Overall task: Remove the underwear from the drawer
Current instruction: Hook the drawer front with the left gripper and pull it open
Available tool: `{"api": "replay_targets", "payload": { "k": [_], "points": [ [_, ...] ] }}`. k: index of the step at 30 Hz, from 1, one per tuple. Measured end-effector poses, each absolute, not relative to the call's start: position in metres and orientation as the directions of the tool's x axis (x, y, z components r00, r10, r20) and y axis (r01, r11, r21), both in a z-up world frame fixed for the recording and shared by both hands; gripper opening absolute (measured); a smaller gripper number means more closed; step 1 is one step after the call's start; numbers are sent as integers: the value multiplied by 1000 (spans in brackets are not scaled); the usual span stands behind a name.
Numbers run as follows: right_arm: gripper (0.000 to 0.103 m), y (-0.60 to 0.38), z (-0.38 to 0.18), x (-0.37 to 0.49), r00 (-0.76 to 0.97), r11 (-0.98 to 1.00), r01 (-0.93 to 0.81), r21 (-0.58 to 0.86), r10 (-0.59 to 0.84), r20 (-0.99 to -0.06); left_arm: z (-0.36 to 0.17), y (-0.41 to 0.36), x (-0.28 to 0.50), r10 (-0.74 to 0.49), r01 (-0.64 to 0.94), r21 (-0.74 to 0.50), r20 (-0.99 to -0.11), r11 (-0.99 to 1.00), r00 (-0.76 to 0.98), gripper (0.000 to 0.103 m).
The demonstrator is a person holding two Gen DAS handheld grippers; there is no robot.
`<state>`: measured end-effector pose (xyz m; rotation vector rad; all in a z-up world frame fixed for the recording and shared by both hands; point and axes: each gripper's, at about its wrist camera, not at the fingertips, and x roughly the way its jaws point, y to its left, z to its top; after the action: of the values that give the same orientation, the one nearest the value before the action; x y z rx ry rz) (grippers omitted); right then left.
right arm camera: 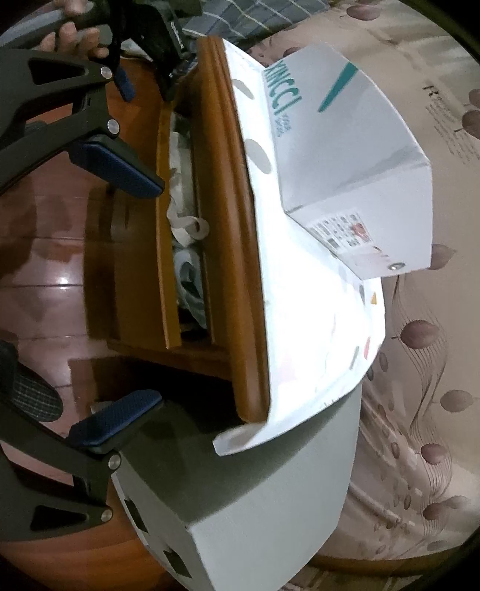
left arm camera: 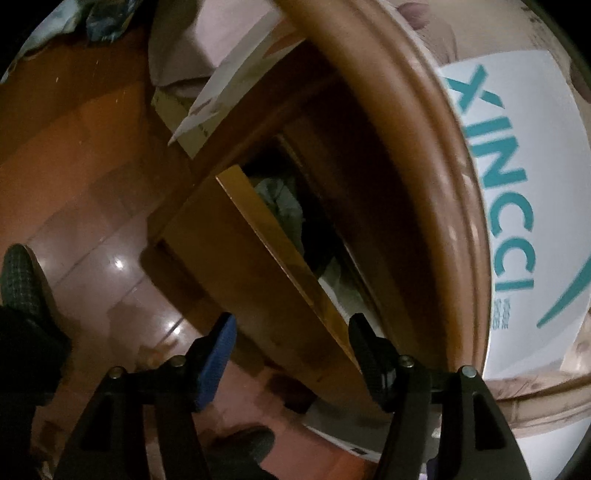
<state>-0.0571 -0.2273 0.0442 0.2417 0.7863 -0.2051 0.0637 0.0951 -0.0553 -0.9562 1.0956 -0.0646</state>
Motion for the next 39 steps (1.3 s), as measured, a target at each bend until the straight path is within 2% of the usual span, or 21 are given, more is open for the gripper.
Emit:
{"api": "replay_targets", "payload": {
  "k": [10, 13, 15, 24, 32, 36, 39],
  "points": [
    [103, -240, 50, -59, 697, 943, 292, 160, -95, -711, -87, 106, 71, -511, -464, -731, -682, 500, 523, 68],
    [103, -240, 50, -59, 698, 943, 291, 162, -94, -710, -91, 110, 66, -517, -490, -739, -674, 463, 528, 80],
    [103, -240, 51, -59, 701, 943, 293, 157, -101, -706, -94, 112, 66, -514, -493, -745, -666, 448, 540, 81],
    [103, -241, 52, -59, 703, 943, 299, 147, -114, -702, -100, 109, 74, -472, -560, -706, -708, 435, 526, 89],
    [103, -242, 50, -57, 698, 942, 301, 152, -109, -708, -104, 103, 85, -416, -592, -647, -763, 481, 495, 90],
    [103, -241, 49, -57, 697, 943, 298, 148, -109, -709, -106, 101, 86, -413, -600, -645, -764, 473, 496, 91],
    [103, -241, 48, -57, 695, 943, 297, 149, -106, -711, -111, 103, 87, -427, -597, -647, -762, 475, 486, 96]
  ]
}}
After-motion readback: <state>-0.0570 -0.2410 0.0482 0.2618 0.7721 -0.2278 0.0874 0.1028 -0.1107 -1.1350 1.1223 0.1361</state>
